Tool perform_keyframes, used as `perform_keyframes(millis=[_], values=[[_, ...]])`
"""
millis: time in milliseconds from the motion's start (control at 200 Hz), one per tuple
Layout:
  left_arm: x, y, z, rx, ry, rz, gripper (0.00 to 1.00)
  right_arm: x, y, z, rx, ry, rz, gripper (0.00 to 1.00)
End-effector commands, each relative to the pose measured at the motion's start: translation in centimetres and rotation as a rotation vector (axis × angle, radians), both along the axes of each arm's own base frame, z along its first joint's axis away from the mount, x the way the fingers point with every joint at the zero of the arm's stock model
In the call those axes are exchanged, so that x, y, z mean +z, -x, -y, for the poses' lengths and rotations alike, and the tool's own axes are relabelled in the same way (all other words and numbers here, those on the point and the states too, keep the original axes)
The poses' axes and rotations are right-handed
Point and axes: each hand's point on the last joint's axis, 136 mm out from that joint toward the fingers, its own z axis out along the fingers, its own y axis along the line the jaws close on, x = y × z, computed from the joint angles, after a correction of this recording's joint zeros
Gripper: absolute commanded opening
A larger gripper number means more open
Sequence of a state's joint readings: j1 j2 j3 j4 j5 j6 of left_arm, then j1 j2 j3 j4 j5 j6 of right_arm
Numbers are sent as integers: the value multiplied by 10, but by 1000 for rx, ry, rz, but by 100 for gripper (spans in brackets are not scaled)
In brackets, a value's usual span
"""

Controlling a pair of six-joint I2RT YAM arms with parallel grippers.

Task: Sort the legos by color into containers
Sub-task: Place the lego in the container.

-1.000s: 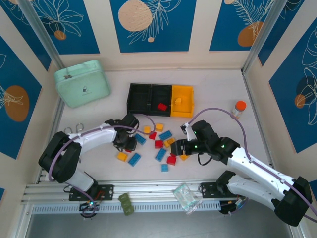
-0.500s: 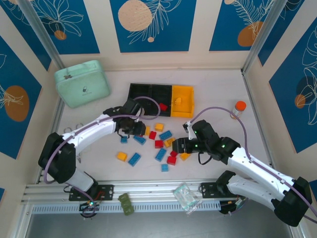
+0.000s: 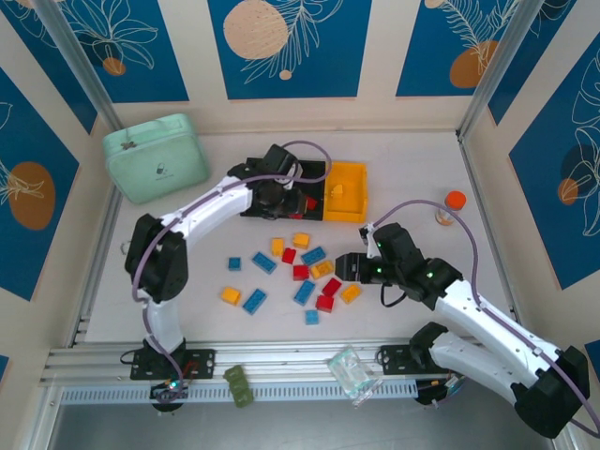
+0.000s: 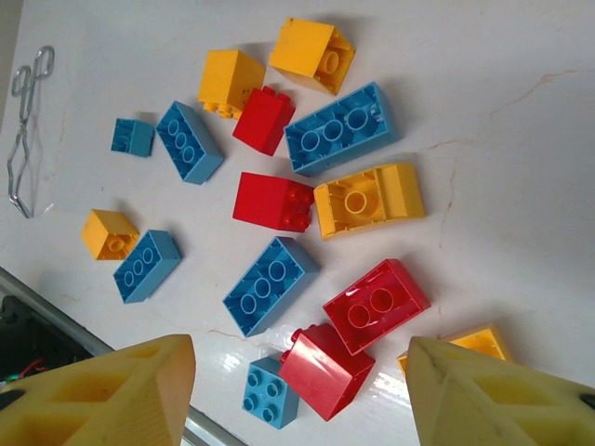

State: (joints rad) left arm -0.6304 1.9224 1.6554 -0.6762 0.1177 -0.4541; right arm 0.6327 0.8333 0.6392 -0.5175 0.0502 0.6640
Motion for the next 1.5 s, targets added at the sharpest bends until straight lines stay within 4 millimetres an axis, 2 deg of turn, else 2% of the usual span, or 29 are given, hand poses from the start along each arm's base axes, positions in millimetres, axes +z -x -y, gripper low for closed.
perform_keyframes(millis=[0, 195, 395, 715, 960, 1111, 1201, 1346, 1496], values=[[-3, -18, -2, 16, -65, -5, 24, -3, 2, 7, -37, -2, -11, 62], [-10, -58, 7, 62, -119, 34, 24, 1, -3, 8, -52, -10, 8, 62], [-23, -91, 10, 101, -167, 65, 25, 2, -2, 9, -55, -4, 7, 62], [-40, -121, 22, 111, -164, 86, 28, -3, -1, 13, -73, 1, -4, 62], [-53, -128, 24, 118, -162, 85, 31, -2, -1, 15, -78, 5, -4, 62], [-53, -128, 25, 119, -154, 79, 46, -2, -1, 15, -81, 2, -4, 62], [-45, -125, 27, 114, -139, 81, 54, -2, -2, 14, -83, 0, -4, 62], [-25, -119, 29, 103, -113, 93, 55, -2, -3, 14, -84, -5, 1, 62], [5, -101, 30, 75, -73, 119, 55, 1, -5, 11, -75, -11, 8, 62]])
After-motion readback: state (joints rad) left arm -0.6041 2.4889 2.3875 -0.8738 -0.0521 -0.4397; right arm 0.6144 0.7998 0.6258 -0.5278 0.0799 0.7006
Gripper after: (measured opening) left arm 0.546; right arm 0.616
